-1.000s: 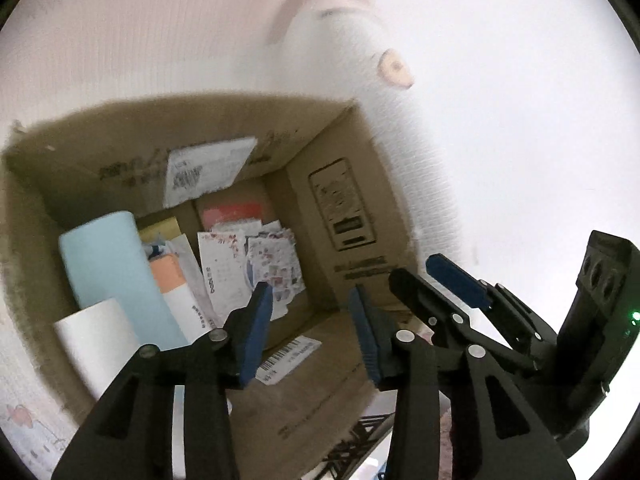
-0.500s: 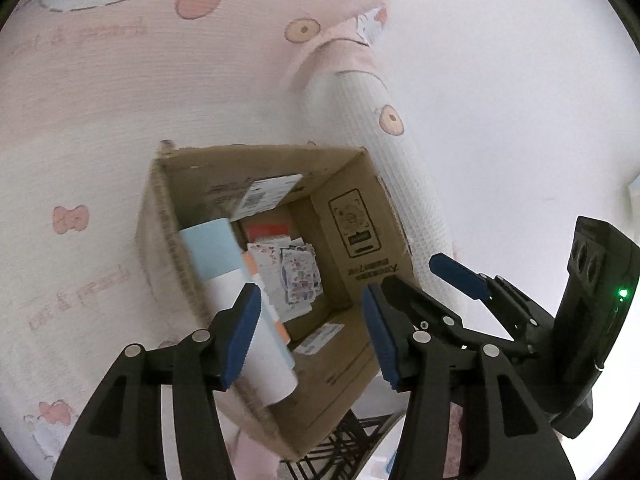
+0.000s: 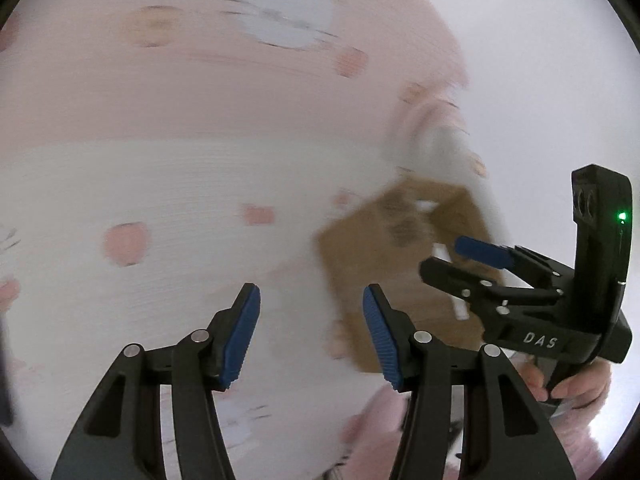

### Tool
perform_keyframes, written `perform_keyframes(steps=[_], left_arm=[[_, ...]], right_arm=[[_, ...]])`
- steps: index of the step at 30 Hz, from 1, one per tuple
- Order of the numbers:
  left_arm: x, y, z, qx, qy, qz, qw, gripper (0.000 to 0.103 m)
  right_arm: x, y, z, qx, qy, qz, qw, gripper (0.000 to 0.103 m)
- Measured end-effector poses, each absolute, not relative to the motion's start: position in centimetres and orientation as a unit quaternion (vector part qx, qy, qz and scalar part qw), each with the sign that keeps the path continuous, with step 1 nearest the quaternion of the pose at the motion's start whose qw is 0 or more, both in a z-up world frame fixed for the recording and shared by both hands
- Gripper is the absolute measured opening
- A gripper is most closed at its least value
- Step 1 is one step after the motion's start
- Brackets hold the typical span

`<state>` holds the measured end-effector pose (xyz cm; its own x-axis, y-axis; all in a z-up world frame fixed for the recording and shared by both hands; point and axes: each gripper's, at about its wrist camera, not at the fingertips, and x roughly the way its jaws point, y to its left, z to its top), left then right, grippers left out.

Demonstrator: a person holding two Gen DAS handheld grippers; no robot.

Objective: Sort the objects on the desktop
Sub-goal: 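Move the left gripper away from the box to the denim glasses case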

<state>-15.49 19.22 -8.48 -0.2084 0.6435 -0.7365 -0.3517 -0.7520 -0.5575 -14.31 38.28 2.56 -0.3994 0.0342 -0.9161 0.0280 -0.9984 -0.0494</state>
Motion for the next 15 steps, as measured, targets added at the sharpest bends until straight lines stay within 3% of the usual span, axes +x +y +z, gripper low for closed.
perform_keyframes(steps=[8, 15], left_arm=[[-15.0, 7.3, -10.0, -0.535, -0.158, 0.798, 0.227, 0.058], [-13.2, 0.6, -10.6, -0.520, -0.083, 0.835, 0.161, 0.058]], right_arm=[[-17.4, 27.7, -1.6, -0.572, -0.034, 0.812, -0.109, 0.073], [-18.6, 18.7, -4.8, -0.591, -0.047, 0.779, -0.203, 0.073]])
